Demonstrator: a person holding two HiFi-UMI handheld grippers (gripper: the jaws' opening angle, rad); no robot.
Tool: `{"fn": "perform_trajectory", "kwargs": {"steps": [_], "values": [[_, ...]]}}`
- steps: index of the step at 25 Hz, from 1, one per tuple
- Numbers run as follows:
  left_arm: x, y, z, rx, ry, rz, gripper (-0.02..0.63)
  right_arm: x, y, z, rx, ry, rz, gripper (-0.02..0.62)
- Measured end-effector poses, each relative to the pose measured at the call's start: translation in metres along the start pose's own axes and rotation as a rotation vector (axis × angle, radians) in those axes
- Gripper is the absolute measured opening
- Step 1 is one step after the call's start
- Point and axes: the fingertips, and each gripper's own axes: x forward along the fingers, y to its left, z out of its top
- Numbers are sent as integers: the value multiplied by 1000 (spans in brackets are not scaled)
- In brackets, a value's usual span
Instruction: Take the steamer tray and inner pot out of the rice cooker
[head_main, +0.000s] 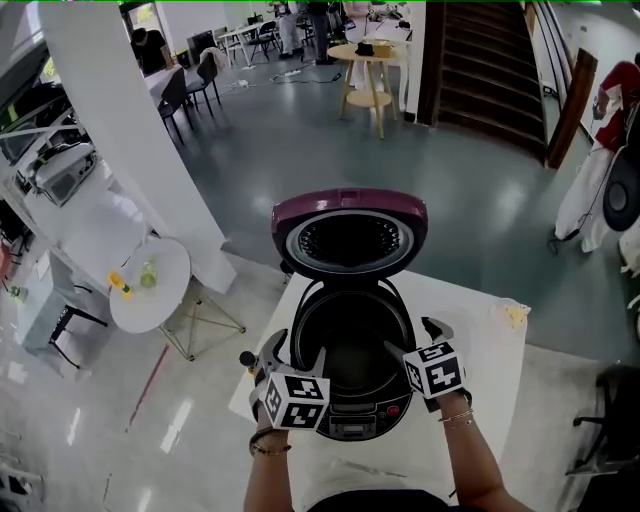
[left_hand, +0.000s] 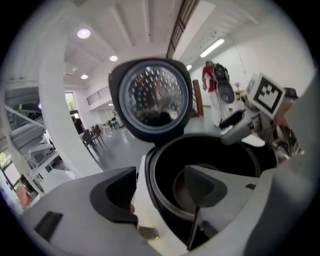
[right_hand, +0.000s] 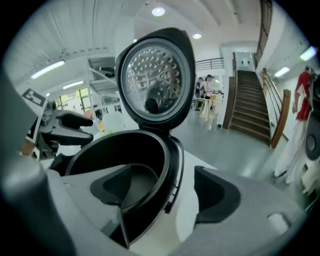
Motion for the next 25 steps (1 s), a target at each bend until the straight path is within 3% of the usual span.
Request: {"fn": "perform_trajectory", "kwargs": {"steps": [2,4,8,13,17,22,25], "values": [[14,-2,-20,54,133,-36,307,5,2,-3,-141,89,-71,380],[24,-3,-32,61,208,-90,308,14,7,-6,-233,175,-110,380],[46,5,-46,117,305,-91,308,39,20,-21,-301,323,-78,380],[67,-1,-61,132,402,-138,308,60,16,-31,-390,427,-133,387],[74,1,-61,137,407,-131,302,61,7,-33,-378,466,-124,364],[75,9,-59,117,389,-101,254,55,7,-24,-357,414,-182,285],[72,11,-53,50,346,-114,215,45,13,-11,-366,357,-174,249]]}}
